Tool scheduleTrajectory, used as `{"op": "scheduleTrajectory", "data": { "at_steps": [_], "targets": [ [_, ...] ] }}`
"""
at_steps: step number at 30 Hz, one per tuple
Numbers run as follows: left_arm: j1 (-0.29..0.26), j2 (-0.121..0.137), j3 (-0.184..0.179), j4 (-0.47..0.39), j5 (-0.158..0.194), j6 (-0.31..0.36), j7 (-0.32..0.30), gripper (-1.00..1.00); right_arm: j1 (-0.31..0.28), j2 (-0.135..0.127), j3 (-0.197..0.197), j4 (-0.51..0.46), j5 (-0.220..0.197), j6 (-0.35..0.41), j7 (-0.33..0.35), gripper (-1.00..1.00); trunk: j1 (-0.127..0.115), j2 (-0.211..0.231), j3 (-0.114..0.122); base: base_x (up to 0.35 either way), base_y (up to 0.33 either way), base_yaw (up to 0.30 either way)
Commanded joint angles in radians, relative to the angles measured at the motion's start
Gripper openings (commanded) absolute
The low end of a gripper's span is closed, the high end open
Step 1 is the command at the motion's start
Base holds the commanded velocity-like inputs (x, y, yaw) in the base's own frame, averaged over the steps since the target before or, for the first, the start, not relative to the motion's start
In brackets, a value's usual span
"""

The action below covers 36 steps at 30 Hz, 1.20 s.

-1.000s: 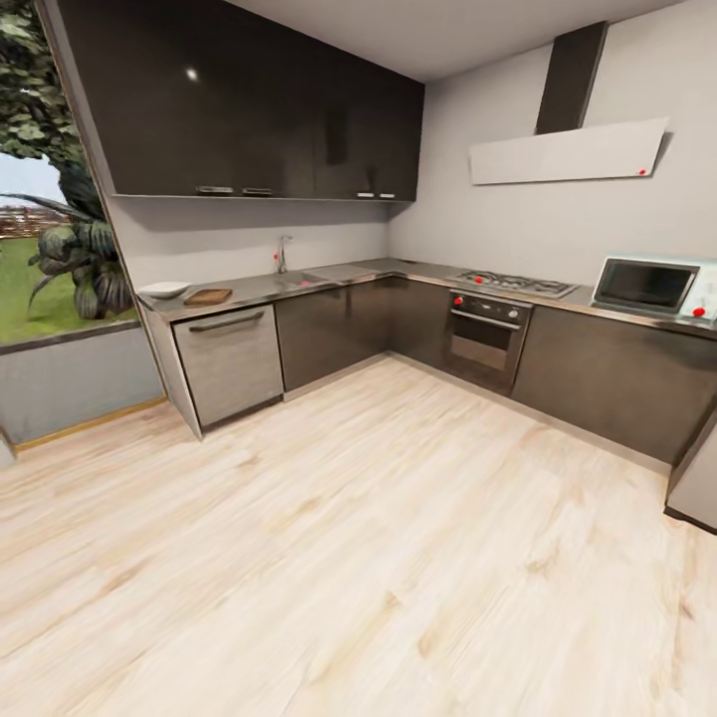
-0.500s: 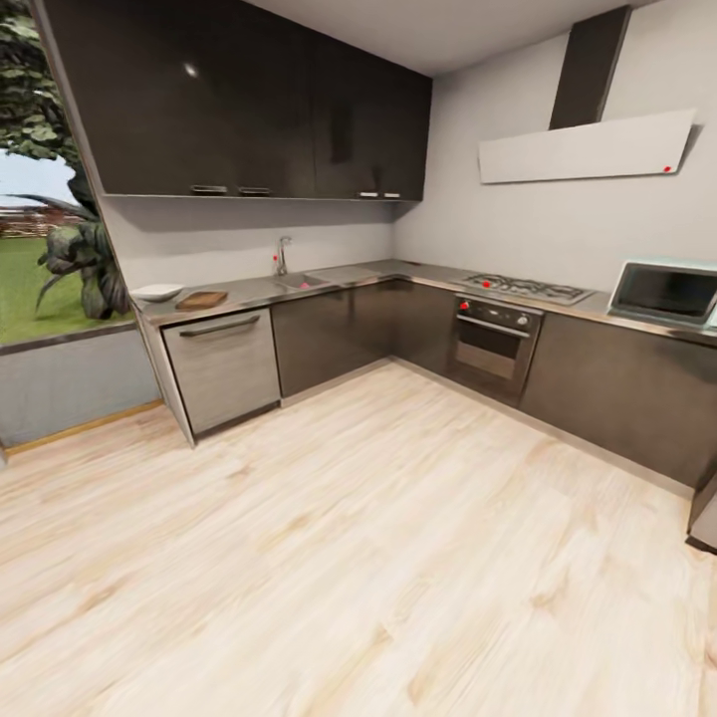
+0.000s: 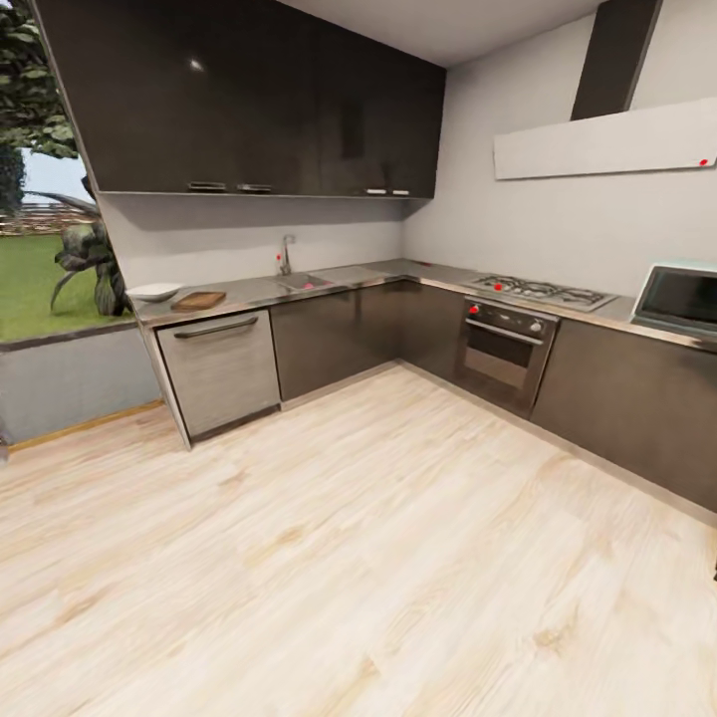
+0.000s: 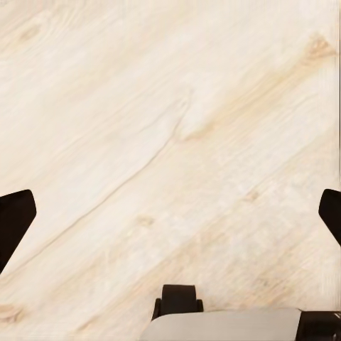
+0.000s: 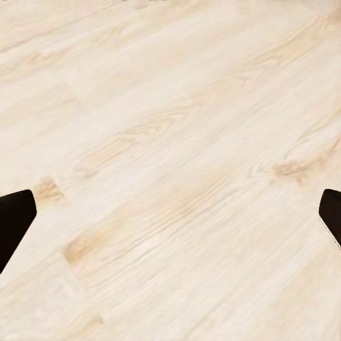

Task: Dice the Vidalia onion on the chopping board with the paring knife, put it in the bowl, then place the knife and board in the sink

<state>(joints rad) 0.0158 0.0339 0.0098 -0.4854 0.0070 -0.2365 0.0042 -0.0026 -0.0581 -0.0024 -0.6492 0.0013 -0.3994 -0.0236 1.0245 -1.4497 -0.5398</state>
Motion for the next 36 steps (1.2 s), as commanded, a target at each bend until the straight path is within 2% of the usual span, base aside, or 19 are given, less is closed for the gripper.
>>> {"op": "scheduleTrajectory", "data": {
  "at_steps": [1,36],
  "targets": [
    [0.0,0.0,0.001,-0.002,0.001,-0.001,0.0,1.0,0.0,0.0,0.001,0.0,0.0,-0.003,-0.002,1.0,0.0,0.0,-0.001,0.248,-0.24,0.116],
    [0.001,0.0,0.001,-0.001,0.001,-0.001,0.0,1.0,0.0,0.001,0.001,0.0,0.0,-0.002,-0.002,1.0,0.0,0.0,-0.035,0.247,-0.24,0.18]
  ]
}}
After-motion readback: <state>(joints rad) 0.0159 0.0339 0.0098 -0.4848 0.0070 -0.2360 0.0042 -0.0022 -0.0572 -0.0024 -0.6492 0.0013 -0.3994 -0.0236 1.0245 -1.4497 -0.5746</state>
